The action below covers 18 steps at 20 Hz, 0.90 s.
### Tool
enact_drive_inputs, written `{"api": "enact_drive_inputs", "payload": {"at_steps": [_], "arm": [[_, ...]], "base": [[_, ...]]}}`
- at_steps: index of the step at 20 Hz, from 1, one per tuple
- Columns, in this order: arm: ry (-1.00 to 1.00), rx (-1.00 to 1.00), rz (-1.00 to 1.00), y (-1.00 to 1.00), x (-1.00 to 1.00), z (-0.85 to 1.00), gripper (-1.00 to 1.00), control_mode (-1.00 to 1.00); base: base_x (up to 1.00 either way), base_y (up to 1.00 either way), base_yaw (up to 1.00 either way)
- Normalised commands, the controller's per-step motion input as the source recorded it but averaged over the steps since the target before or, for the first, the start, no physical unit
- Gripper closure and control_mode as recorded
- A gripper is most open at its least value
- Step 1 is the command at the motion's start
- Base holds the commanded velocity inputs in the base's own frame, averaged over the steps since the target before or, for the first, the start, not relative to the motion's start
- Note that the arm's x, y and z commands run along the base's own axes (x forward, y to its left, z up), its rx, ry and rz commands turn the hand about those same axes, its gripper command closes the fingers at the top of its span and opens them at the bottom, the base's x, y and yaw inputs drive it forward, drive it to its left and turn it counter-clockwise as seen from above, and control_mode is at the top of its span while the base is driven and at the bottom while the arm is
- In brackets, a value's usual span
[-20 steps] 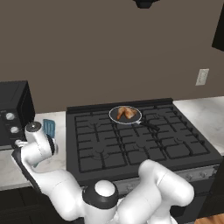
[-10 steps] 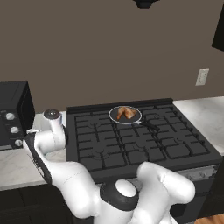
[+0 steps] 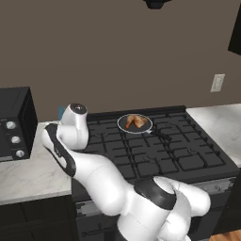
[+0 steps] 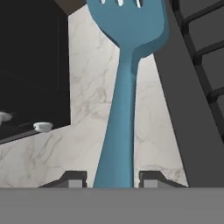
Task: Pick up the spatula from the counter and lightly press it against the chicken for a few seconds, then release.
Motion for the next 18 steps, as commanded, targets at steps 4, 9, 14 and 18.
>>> {"api": "enact_drive_inputs", "payload": {"at_steps": [4,9,14,18], "arm": [[0.07,0.06,0.0,-0.38,0.0,0.26,1.0,-1.0],[0.01,0.0,0.0,-0.4,0.0,0.07,1.0,-1.0],[-0.12,-0.03,0.03,-0.37,-0.03,0.0,1.0,-1.0],[-0.14,-0.07,0.08,-0.43,-0.1,0.08,1.0,-1.0]], "base": [[0.0,0.0,0.0],[0.0,0.0,0.0],[0.0,0.0,0.0],[0.0,0.0,0.0]]}}
